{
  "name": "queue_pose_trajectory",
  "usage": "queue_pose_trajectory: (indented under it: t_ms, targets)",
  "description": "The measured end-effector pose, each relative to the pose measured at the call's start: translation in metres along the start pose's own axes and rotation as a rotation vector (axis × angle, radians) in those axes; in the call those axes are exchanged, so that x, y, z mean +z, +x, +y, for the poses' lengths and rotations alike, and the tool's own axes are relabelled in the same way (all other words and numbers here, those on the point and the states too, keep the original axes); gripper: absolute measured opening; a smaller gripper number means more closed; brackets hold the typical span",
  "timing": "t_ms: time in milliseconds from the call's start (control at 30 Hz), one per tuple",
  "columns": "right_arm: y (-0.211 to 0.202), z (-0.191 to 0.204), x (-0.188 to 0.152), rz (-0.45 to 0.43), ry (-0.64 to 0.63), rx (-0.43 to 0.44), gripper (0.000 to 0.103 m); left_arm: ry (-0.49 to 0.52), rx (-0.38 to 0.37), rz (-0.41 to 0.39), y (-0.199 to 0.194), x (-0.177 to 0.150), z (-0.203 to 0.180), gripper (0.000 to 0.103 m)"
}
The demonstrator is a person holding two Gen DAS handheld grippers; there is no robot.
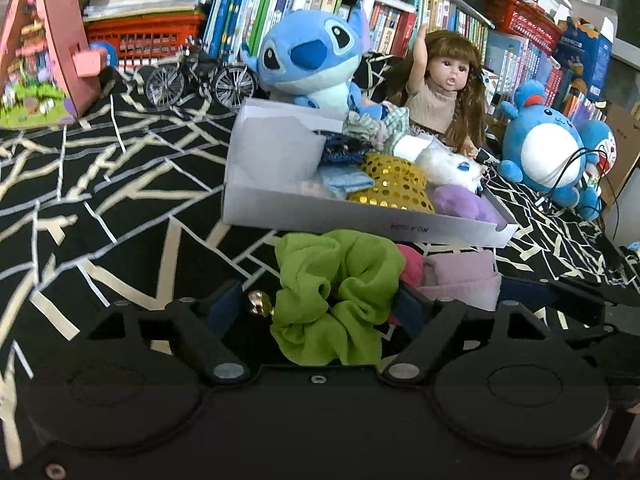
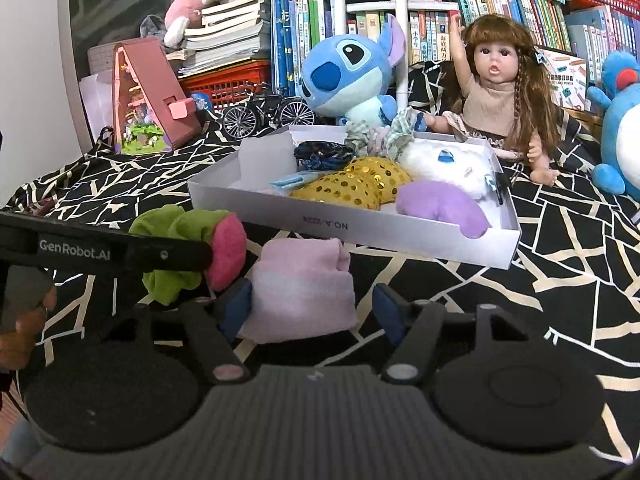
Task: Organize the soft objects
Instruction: 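Grasp the pink sock with the right tool while the left tool grasps the green scrunchie, then carry the pink sock with the right tool while the left tool carries the green scrunchie over the box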
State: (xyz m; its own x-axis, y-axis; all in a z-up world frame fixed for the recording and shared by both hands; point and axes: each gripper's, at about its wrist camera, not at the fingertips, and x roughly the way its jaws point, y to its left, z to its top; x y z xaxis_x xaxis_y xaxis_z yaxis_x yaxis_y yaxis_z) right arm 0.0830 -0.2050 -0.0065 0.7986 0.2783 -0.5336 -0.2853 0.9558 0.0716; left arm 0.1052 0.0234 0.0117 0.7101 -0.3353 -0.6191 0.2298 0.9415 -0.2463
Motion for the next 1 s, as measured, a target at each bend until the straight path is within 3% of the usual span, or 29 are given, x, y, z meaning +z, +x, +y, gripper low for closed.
queue_pose_trajectory:
  t_ms: [100,233,433,767,1000]
  targets:
    - [0.001,0.001,-0.001,0.005,0.002,0.001,0.077,-0.018,-0.026,0.016,0.004,-0.001,0.0,0.071]
    - [0.003,0.001,-0.001,0.012,0.003,0.004,0.077,-0.005,-0.049,0.012,0.005,-0.001,-0.003,0.049]
    - [0.006,0.001,-0.001,0.022,0.008,0.009,0.077,0.035,-0.054,0.021,0.005,-0.001,-0.014,0.034]
    - [0.009,0.004,-0.003,0.032,0.008,0.017,0.079,0.07,-0.044,0.019,0.003,0.0,-0.022,0.029]
    - [0.008,0.014,-0.007,0.026,-0.035,0.013,0.066,0.096,-0.032,0.006,0.0,-0.002,-0.026,0.029]
